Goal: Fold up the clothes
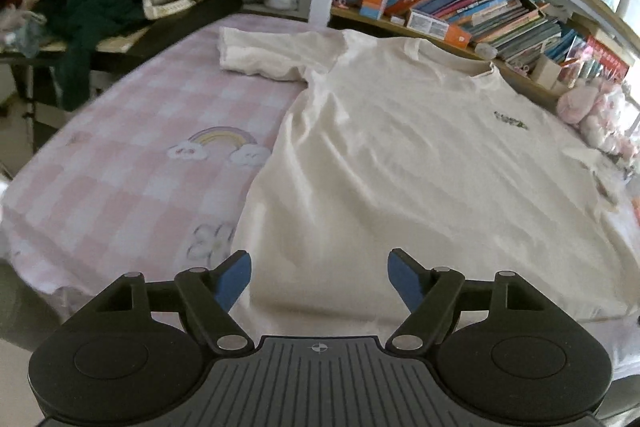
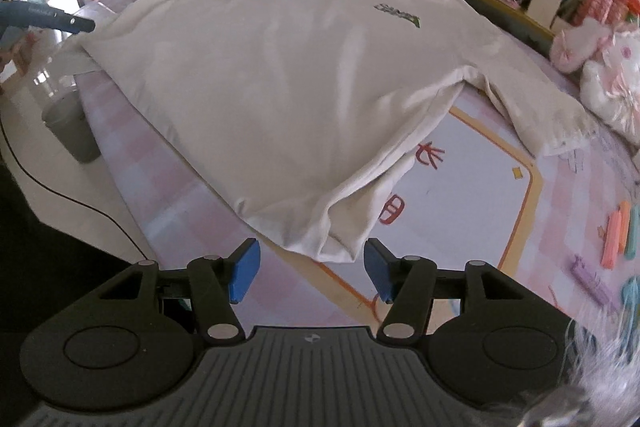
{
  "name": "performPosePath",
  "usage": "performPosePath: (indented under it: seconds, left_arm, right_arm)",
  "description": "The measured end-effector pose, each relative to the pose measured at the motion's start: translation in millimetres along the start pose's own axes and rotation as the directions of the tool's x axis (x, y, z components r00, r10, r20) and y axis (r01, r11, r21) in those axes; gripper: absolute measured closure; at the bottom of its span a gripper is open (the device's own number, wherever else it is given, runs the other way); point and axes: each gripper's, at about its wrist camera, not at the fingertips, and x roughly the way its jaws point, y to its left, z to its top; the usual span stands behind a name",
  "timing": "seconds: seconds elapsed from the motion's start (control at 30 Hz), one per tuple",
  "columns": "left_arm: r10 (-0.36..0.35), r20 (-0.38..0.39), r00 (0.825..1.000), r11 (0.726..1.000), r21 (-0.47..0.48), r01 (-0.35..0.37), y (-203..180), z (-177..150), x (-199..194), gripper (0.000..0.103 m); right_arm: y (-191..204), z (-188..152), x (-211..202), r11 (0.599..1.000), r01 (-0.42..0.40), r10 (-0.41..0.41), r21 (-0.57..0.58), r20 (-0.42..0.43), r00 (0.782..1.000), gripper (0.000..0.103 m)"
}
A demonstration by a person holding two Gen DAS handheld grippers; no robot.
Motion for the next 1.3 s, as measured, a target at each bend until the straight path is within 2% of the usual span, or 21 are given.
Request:
performPosePath:
  seconds: [0.17, 0.2, 0.3, 0.37, 0.47, 0.57, 0.63, 0.7, 0.77, 0.8, 0.83, 0.87, 0.93, 0.97, 1.03, 1.07, 1.1, 1.13, 1.17, 1.2, 1.3]
  left_arm:
    - [0.009, -0.011, 1.0, 1.0, 0.019, -0.009, -5, -13, -14, 0.026]
    - [0.014, -0.013, 1.0, 1.0, 0.022, -0.013, -6, -14, -15, 0.026]
    - [0.025, -0.013, 1.0, 0.999, 0.047, -0.024, -7, -14, -16, 0.026]
    - [0.037, -0.01, 0.999, 0.996, 0.08, -0.037, -7, -14, -15, 0.027]
    - [0.076, -0.018, 0.997, 0.989, 0.126, -0.074, -4, -12, -9, 0.027]
    - [0.104, -0.044, 0.994, 0.989, 0.113, -0.098, 7, -11, -2, 0.028]
    - [0.091, -0.08, 0.993, 0.992, 0.093, -0.083, 13, -10, 1, 0.03]
    - [0.075, -0.117, 0.99, 0.995, 0.07, -0.067, 20, -10, 3, 0.053]
    - [0.059, -0.153, 0.986, 0.998, 0.048, -0.052, 26, -10, 6, 0.071]
    - [0.028, -0.173, 0.984, 0.999, 0.043, -0.021, 29, -9, 5, 0.093]
    - [-0.005, -0.193, 0.981, 0.999, 0.038, 0.013, 31, -9, 4, 0.102]
    - [-0.04, -0.204, 0.978, 0.999, 0.021, 0.045, 35, -6, 1, 0.102]
    - [-0.128, -0.198, 0.972, 0.992, -0.041, 0.122, 47, 4, -7, 0.102]
    - [-0.162, -0.147, 0.976, 0.984, -0.101, 0.148, 57, 14, -10, 0.102]
    - [-0.214, -0.03, 0.976, 0.955, -0.218, 0.202, 75, 34, -15, 0.102]
    - [-0.234, 0.03, 0.972, 0.933, -0.273, 0.233, 85, 44, -18, 0.102]
    - [-0.249, 0.092, 0.964, 0.908, -0.325, 0.265, 94, 54, -20, 0.102]
    - [-0.238, 0.119, 0.964, 0.896, -0.355, 0.265, 99, 65, -9, 0.102]
    - [-0.217, 0.115, 0.969, 0.901, -0.358, 0.245, 98, 77, 8, 0.102]
    - [-0.192, 0.092, 0.977, 0.917, -0.339, 0.212, 94, 87, 25, 0.102]
    - [-0.096, -0.027, 0.995, 0.967, -0.242, 0.087, 72, 105, 77, 0.102]
  right_arm:
    - [2, 5, 4, 0.995, -0.01, 0.012, -0.102, 0.017, 1.0, 0.05]
    - [2, 7, 6, 0.993, -0.016, 0.018, -0.119, 0.019, 1.0, 0.053]
    - [6, 11, 12, 0.985, -0.05, 0.049, -0.168, -0.013, 0.999, 0.074]
    - [9, 14, 16, 0.979, -0.049, 0.043, -0.2, -0.031, 0.999, 0.082]
    - [8, 17, 16, 0.983, -0.048, 0.041, -0.179, -0.041, 0.998, 0.084]
    - [6, 17, 16, 0.988, -0.038, 0.031, -0.149, -0.051, 0.998, 0.084]
    - [8, 17, 16, 0.99, -0.025, 0.018, -0.137, -0.055, 0.998, 0.083]
    - [8, 16, 16, 0.993, -0.015, 0.008, -0.121, -0.056, 0.998, 0.083]
    - [9, 17, 17, 0.995, -0.01, 0.003, -0.104, -0.062, 0.998, 0.083]
    - [10, 18, 16, 0.995, -0.009, 0.002, -0.103, -0.07, 0.998, 0.087]
    - [10, 18, 15, 0.995, -0.008, 0.0, -0.101, -0.078, 0.997, 0.092]
    - [10, 20, 12, 0.996, -0.014, 0.006, -0.091, -0.084, 0.996, 0.093]
    - [-3, 28, -2, 0.996, -0.088, 0.09, 0.032, -0.062, 0.994, 0.096]
    - [-9, 32, -9, 0.988, -0.127, 0.131, 0.093, -0.046, 0.99, 0.096]
    - [-36, 40, -33, 0.934, -0.232, 0.21, 0.272, 0.11, 0.972, 0.097]
    - [-51, 43, -44, 0.893, -0.279, 0.219, 0.353, 0.199, 0.955, 0.097]
    - [-68, 47, -50, 0.855, -0.291, 0.181, 0.429, 0.278, 0.943, 0.097]
    - [-83, 52, -45, 0.827, -0.264, 0.118, 0.497, 0.307, 0.944, 0.097]
    - [-97, 58, -41, 0.792, -0.241, 0.052, 0.562, 0.331, 0.942, 0.097]
    - [-104, 70, -26, 0.77, -0.191, -0.004, 0.608, 0.305, 0.952, 0.097]
    - [-109, 104, 22, 0.768, 0.004, -0.133, 0.64, 0.153, 0.979, 0.094]
